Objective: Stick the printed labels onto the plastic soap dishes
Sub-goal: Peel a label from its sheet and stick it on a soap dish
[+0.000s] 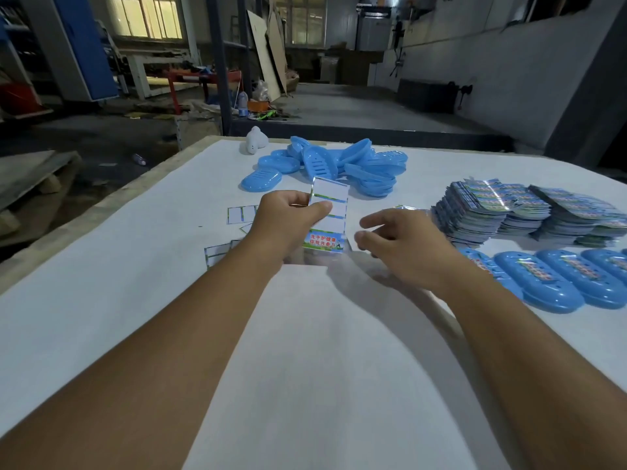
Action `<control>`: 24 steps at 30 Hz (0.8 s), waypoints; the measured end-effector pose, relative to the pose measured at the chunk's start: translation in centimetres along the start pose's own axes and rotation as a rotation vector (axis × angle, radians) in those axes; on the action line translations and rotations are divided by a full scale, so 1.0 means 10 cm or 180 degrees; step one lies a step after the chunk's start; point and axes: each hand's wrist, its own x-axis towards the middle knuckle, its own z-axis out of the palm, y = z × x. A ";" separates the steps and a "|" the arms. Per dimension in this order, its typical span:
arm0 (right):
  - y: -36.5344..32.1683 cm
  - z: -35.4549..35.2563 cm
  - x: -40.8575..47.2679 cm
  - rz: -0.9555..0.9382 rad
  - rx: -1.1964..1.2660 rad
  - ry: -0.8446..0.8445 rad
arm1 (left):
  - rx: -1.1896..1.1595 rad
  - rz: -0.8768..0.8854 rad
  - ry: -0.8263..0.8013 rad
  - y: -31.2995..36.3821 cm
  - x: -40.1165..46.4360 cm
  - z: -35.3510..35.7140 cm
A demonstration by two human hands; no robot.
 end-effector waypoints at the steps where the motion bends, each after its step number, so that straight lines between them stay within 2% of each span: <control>1: 0.00 0.02 0.00 0.0023 0.0083 -0.0065 | 0.0027 0.0015 0.0010 0.00 0.00 0.02; 3: 0.00 0.05 0.01 0.0015 0.0153 -0.0123 | 0.0130 0.0036 0.0019 0.00 0.00 0.04; 6: 0.02 0.05 0.04 -0.0063 -0.0104 0.0062 | 0.0425 0.0225 0.0115 -0.05 0.01 0.03; 11: 0.05 0.04 0.06 -0.0130 -0.0705 0.0243 | 0.1904 0.0853 0.0499 -0.13 0.03 0.00; 16: 0.14 -0.02 0.29 0.0070 -0.1094 0.0512 | 0.2724 0.0967 0.0396 -0.23 0.08 0.00; 20: 0.16 0.00 0.71 0.0411 -0.1702 0.0364 | 0.2991 0.1065 0.0411 -0.26 0.12 0.03; 24: 0.11 0.05 1.14 0.0257 -0.1880 0.0555 | 0.2945 0.1226 0.0402 -0.29 0.15 0.03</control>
